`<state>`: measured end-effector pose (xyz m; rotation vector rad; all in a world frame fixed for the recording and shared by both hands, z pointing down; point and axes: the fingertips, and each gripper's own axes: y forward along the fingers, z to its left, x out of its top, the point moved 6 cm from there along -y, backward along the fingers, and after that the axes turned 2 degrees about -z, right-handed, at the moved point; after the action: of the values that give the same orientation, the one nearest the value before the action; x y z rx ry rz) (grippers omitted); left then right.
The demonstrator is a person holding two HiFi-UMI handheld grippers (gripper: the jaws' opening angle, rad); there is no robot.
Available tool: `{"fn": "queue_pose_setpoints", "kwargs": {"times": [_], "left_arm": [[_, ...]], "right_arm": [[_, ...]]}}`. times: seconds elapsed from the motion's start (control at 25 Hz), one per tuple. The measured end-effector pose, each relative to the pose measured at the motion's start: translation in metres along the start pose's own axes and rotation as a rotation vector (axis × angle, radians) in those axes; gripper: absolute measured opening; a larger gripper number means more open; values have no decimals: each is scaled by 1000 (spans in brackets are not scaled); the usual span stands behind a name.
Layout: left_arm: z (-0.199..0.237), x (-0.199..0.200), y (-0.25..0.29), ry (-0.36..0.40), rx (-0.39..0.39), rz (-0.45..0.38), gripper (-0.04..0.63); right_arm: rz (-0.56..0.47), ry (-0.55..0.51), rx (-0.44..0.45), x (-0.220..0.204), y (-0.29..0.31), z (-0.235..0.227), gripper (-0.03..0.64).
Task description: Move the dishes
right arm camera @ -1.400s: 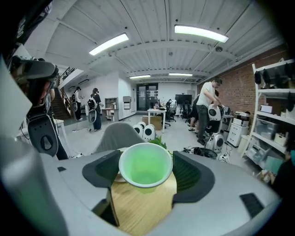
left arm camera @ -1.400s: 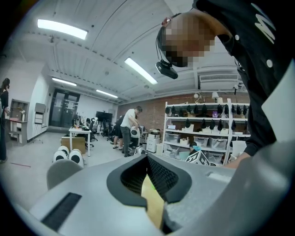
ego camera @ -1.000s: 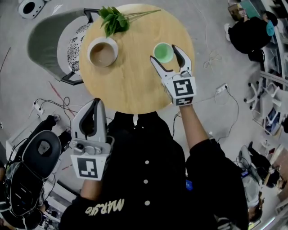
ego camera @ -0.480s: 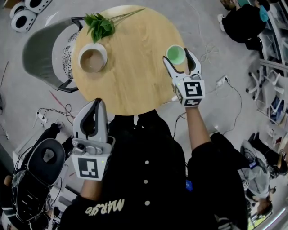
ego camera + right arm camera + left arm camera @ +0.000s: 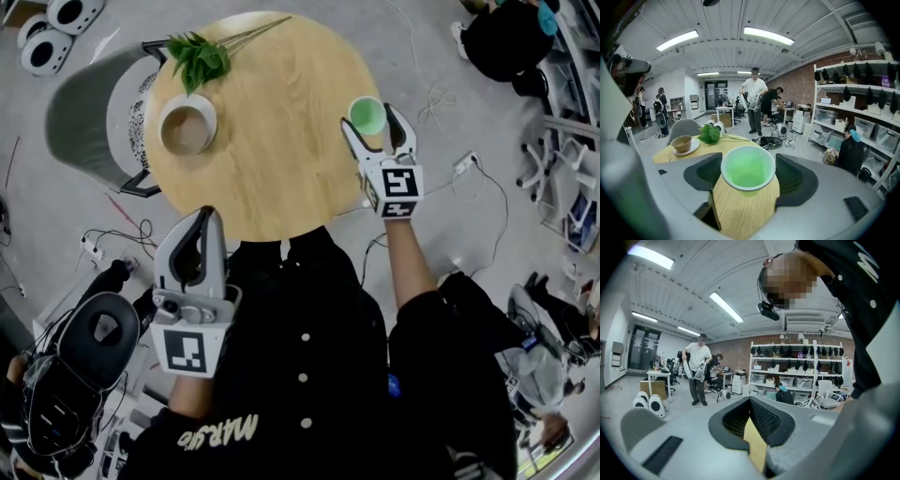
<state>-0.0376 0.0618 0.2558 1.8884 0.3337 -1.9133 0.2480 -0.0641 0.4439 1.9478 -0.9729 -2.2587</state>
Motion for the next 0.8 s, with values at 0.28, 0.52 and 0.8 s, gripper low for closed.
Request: {"fn": "queue_pose_setpoints", "kwargs": {"times": [0.28,0.52,0.8], "left_arm": [[-2,-8,4,-17,4,33,3],[-4,-15,7,-17,0,57,3],[-13,-22,7,-19,-4,77,3]], "right_arm": [[28,5,-3,-25,9,-5,354],[45,9,-3,-40,15,-9,354],[53,15,-4,-53,17,-15,354]]}}
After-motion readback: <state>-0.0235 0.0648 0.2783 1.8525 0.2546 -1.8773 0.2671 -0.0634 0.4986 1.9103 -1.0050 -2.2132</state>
